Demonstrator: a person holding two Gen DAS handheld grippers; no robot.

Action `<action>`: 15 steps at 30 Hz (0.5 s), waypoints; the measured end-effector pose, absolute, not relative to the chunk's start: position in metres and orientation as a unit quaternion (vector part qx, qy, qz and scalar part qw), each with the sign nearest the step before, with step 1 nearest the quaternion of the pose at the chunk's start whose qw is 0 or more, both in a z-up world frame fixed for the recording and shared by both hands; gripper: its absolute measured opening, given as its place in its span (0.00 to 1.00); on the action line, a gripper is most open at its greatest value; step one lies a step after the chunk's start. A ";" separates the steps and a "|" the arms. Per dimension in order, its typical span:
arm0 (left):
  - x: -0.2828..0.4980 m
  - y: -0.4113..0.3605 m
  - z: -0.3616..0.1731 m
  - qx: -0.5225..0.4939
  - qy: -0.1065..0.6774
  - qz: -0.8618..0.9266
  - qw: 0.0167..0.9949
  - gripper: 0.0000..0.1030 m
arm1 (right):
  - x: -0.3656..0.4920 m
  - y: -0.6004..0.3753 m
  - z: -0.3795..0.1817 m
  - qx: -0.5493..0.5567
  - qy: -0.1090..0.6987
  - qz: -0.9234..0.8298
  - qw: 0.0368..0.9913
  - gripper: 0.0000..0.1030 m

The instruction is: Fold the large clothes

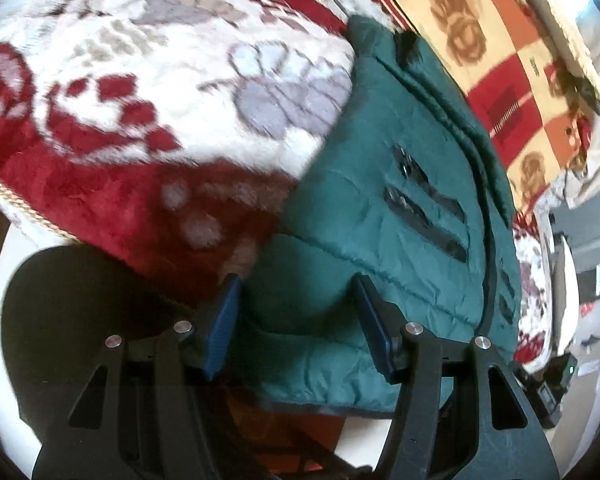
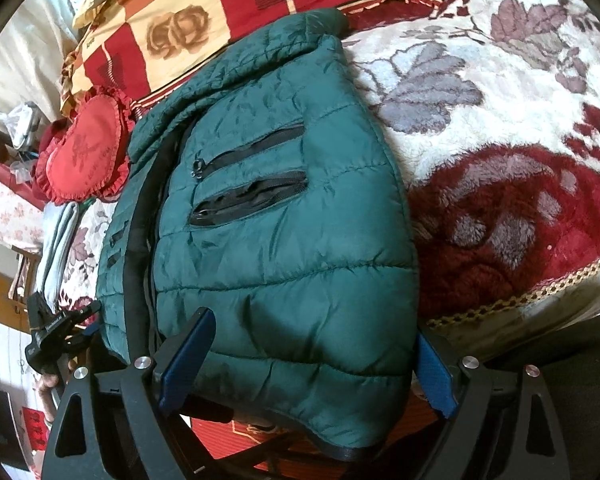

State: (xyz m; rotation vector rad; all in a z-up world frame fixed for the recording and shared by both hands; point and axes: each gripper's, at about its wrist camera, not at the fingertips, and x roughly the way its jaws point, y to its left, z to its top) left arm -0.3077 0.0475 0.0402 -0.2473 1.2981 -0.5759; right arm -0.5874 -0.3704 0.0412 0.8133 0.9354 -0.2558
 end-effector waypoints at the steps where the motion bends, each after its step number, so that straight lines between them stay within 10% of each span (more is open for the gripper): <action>1: -0.309 0.045 0.040 -0.106 0.593 -0.264 0.753 0.56 | -0.587 -0.371 0.040 0.381 0.437 -0.120 0.806 0.88; 15: -0.312 0.027 0.036 -0.057 0.597 -0.292 0.745 0.59 | -0.588 -0.369 0.047 0.385 0.431 -0.050 0.815 0.76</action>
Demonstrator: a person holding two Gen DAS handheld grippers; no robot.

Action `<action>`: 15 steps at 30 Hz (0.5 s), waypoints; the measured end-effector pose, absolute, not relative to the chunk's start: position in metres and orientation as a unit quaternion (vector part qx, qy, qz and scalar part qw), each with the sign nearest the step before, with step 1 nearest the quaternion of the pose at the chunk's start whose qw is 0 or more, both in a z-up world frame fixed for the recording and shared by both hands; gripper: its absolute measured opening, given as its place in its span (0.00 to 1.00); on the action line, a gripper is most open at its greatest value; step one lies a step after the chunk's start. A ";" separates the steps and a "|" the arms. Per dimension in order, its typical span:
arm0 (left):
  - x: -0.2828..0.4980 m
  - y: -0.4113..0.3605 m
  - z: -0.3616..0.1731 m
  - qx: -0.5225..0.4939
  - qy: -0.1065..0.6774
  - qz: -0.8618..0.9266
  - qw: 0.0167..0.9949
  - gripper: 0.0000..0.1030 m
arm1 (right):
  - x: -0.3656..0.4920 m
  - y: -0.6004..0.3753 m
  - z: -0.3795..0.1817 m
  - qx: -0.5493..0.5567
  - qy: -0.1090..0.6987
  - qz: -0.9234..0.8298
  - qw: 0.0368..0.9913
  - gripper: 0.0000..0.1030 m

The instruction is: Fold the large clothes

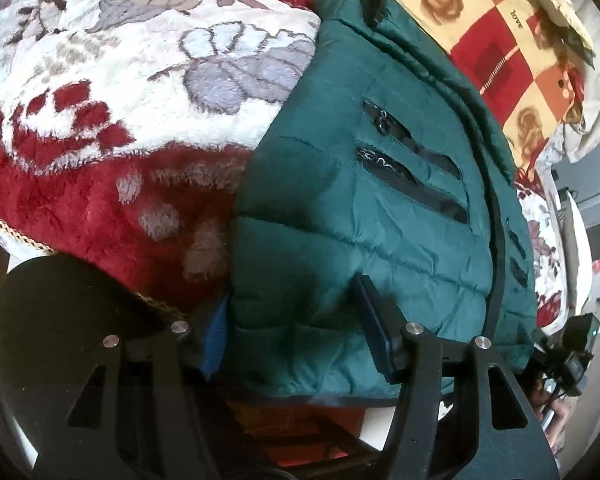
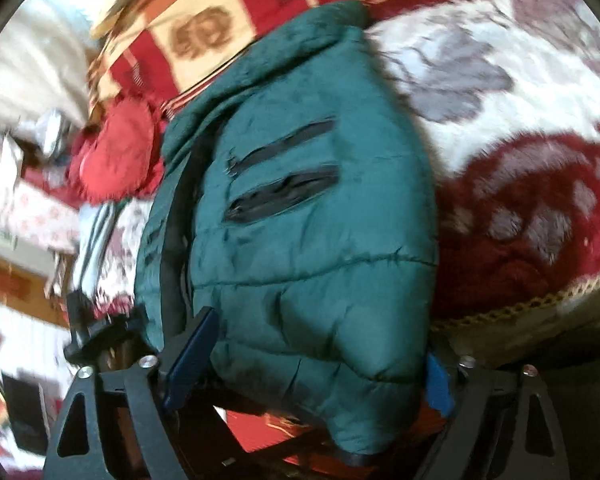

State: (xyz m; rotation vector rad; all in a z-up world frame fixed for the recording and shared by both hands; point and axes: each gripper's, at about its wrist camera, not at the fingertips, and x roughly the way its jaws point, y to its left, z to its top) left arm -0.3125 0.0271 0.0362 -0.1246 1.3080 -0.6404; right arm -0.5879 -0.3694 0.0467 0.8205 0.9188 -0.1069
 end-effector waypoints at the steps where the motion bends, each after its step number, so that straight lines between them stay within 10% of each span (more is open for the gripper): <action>1: -0.312 0.026 0.035 -0.055 0.596 -0.294 0.745 0.63 | -0.586 -0.368 0.045 0.371 0.441 -0.055 0.815 0.70; 9: -0.313 0.017 0.034 -0.046 0.597 -0.302 0.742 0.69 | -0.578 -0.366 0.042 0.327 0.462 -0.054 0.823 0.30; 15: -0.319 0.025 0.050 -0.035 0.573 -0.310 0.758 0.24 | -0.574 -0.365 0.068 0.327 0.420 -0.036 0.846 0.18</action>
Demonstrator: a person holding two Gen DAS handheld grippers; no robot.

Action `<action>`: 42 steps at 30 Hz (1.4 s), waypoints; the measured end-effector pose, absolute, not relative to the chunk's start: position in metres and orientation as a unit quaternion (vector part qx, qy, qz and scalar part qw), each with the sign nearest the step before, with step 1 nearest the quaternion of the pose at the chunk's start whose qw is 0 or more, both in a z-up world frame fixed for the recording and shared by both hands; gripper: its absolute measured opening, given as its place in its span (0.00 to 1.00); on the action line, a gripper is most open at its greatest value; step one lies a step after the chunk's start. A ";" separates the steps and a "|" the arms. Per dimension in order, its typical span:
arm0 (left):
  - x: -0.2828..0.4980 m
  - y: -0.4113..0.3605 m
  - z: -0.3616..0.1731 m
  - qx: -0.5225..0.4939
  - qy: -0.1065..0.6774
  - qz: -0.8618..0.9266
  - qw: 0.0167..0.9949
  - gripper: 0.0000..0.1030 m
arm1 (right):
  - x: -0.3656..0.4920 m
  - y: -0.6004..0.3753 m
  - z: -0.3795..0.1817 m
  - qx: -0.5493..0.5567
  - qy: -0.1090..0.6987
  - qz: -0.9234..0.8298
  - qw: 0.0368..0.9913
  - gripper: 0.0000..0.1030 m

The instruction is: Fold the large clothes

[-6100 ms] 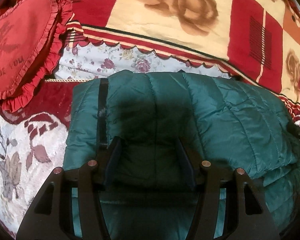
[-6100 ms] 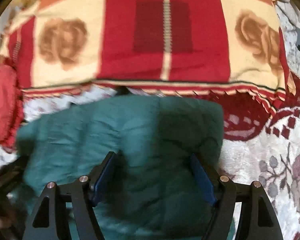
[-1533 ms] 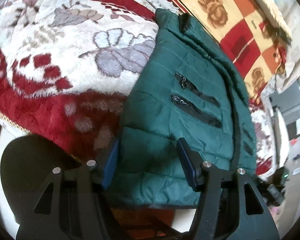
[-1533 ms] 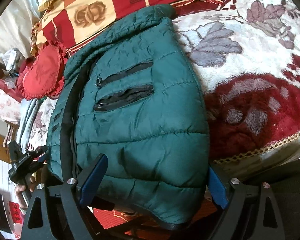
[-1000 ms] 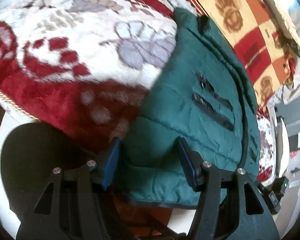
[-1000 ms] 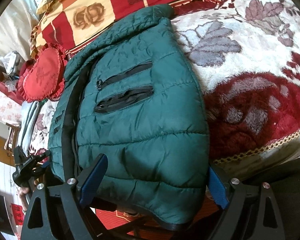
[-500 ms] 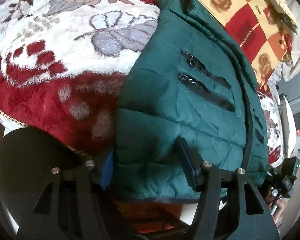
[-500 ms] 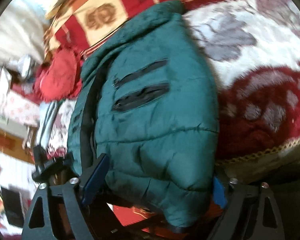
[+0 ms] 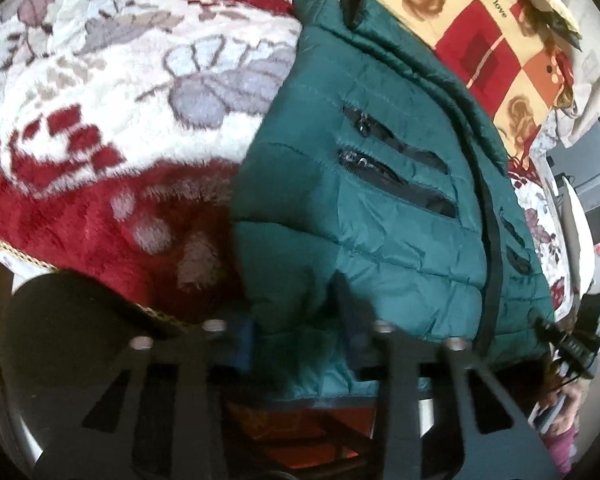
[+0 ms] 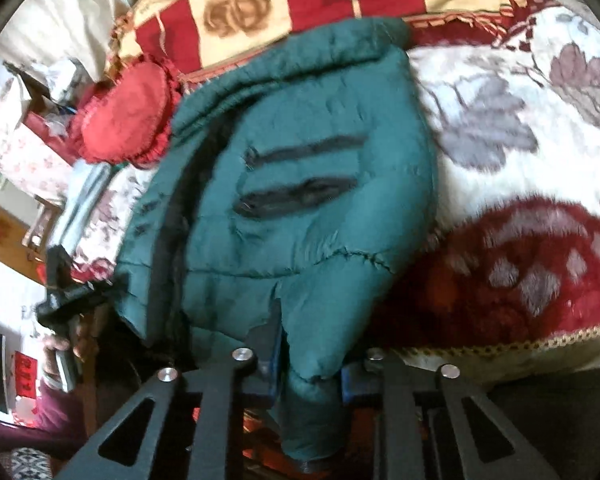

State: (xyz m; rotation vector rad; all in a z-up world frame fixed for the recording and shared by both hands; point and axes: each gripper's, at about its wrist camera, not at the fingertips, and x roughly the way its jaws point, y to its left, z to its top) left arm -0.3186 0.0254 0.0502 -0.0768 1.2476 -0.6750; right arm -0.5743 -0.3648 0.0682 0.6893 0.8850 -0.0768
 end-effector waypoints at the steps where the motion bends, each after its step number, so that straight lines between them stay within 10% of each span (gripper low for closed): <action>1: -0.320 0.026 0.054 -0.038 0.569 -0.310 0.761 0.20 | -0.574 -0.365 0.073 0.329 0.411 -0.034 0.850 0.17; 42: -0.198 -0.083 0.195 -0.044 0.406 -0.295 0.864 0.13 | -0.443 -0.471 0.188 0.322 0.287 -0.126 0.893 0.16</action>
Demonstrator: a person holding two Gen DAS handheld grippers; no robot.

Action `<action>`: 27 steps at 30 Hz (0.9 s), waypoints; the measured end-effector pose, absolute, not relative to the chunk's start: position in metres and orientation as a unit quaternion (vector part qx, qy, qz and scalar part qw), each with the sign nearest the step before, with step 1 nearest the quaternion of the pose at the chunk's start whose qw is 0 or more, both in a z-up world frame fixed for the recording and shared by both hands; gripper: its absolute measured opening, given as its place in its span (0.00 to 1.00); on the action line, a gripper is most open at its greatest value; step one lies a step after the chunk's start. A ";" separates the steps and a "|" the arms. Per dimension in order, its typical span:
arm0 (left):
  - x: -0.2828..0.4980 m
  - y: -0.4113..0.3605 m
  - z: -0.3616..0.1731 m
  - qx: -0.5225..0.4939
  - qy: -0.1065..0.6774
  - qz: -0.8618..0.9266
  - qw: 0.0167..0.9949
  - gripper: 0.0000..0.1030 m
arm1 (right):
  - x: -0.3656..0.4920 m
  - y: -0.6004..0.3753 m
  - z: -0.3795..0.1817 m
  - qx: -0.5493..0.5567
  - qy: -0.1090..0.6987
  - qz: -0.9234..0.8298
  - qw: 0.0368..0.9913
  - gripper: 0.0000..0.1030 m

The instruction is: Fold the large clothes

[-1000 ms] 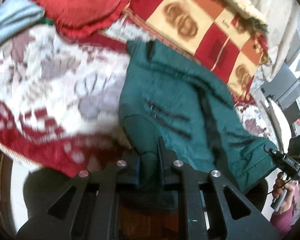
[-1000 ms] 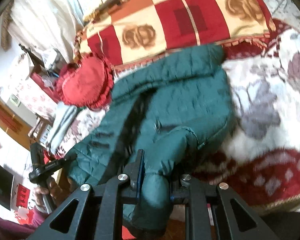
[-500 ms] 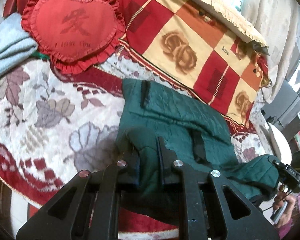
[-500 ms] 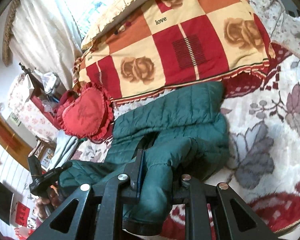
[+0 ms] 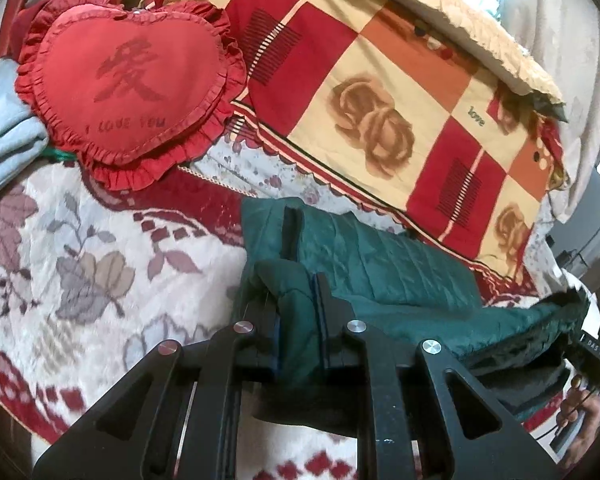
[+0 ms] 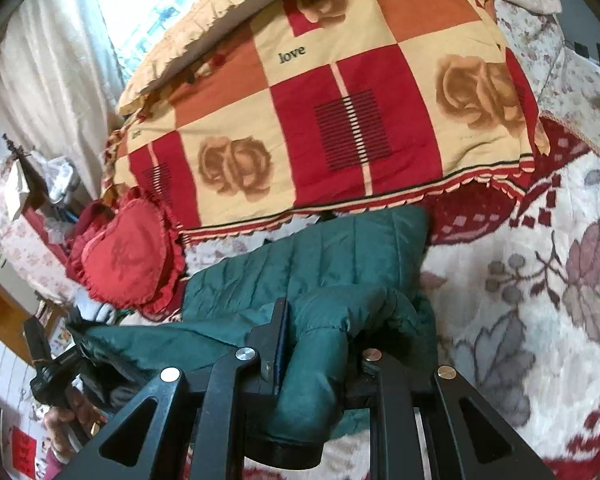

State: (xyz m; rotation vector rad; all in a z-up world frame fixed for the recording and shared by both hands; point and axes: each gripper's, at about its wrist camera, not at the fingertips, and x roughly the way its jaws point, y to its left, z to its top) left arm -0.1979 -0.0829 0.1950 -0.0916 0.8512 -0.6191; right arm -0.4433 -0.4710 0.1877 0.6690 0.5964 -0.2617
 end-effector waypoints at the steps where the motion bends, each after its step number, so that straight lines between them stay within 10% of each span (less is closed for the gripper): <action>1: -0.193 -0.088 0.194 -0.040 0.406 -0.291 0.865 0.13 | -0.438 -0.474 0.187 0.322 0.290 -0.130 0.892 0.16; 27: -0.060 -0.167 0.110 -0.042 0.481 -0.214 0.849 0.16 | -0.291 -0.578 0.095 0.380 0.356 -0.185 0.833 0.20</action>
